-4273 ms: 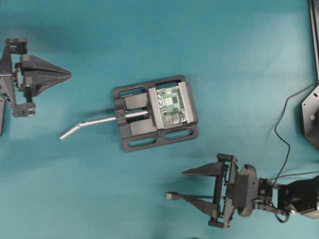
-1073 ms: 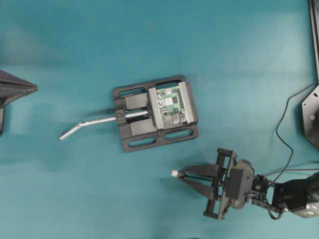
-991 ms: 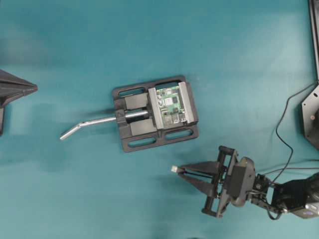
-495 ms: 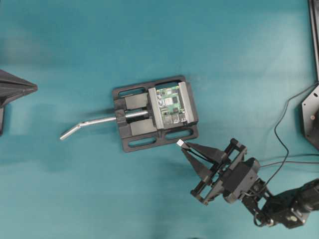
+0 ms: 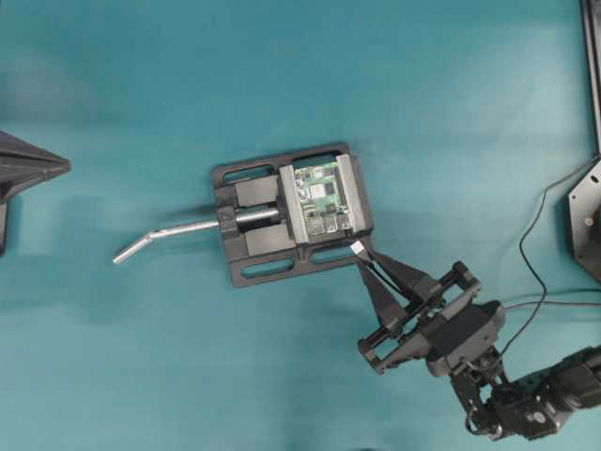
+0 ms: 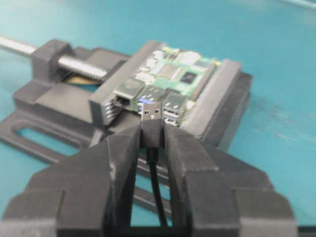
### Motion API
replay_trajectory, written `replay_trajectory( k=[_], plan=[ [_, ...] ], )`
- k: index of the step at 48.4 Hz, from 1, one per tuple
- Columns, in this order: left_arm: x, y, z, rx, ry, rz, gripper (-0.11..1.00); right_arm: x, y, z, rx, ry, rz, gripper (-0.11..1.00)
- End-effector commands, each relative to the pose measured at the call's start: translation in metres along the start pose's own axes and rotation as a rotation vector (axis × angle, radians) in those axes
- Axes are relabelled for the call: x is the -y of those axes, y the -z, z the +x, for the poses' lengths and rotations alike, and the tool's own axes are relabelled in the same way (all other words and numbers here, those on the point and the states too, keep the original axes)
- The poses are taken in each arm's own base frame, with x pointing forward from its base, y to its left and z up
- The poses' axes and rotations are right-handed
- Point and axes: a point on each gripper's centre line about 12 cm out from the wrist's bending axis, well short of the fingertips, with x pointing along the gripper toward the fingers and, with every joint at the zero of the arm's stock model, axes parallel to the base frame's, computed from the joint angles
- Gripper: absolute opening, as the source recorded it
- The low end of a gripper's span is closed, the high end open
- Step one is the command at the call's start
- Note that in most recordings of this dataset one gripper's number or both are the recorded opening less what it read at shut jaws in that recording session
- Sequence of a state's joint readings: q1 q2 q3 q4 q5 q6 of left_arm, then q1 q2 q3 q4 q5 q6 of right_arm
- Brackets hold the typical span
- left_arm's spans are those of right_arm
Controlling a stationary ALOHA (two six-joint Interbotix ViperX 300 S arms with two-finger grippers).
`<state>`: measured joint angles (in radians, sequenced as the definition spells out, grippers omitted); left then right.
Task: Insert the USB into the fixed PCB.
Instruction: 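Lift the USB plug and carry it to the board's USB port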
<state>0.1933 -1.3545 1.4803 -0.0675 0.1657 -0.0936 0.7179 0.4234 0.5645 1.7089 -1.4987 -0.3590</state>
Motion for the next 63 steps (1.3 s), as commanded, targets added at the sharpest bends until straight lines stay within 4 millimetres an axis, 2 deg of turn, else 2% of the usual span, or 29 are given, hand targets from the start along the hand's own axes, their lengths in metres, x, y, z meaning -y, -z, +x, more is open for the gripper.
replay_trajectory(
  k=[1,10,17,29,47,63],
  plan=[
    [0.001,-0.011,-0.001,0.025,0.0,-0.004,0.0,-0.007,-0.007,0.001,0.002,0.019,0.049,0.18],
    [0.001,-0.011,-0.001,0.025,0.0,-0.004,0.0,-0.014,0.003,0.0,-0.026,0.1,0.085,0.18],
    [0.001,-0.011,-0.001,0.025,0.0,-0.004,0.0,-0.02,0.011,-0.001,0.032,0.163,0.09,0.18],
    [0.001,-0.011,-0.001,0.025,0.0,-0.002,0.0,-0.037,0.025,-0.002,0.019,0.336,0.168,0.18],
    [0.001,-0.011,-0.001,0.025,0.0,-0.002,0.0,-0.049,0.015,0.024,0.048,0.384,0.233,0.18],
    [0.001,-0.011,-0.001,0.025,0.0,-0.004,0.0,-0.05,0.023,0.024,0.079,0.371,0.23,0.18]
  ],
)
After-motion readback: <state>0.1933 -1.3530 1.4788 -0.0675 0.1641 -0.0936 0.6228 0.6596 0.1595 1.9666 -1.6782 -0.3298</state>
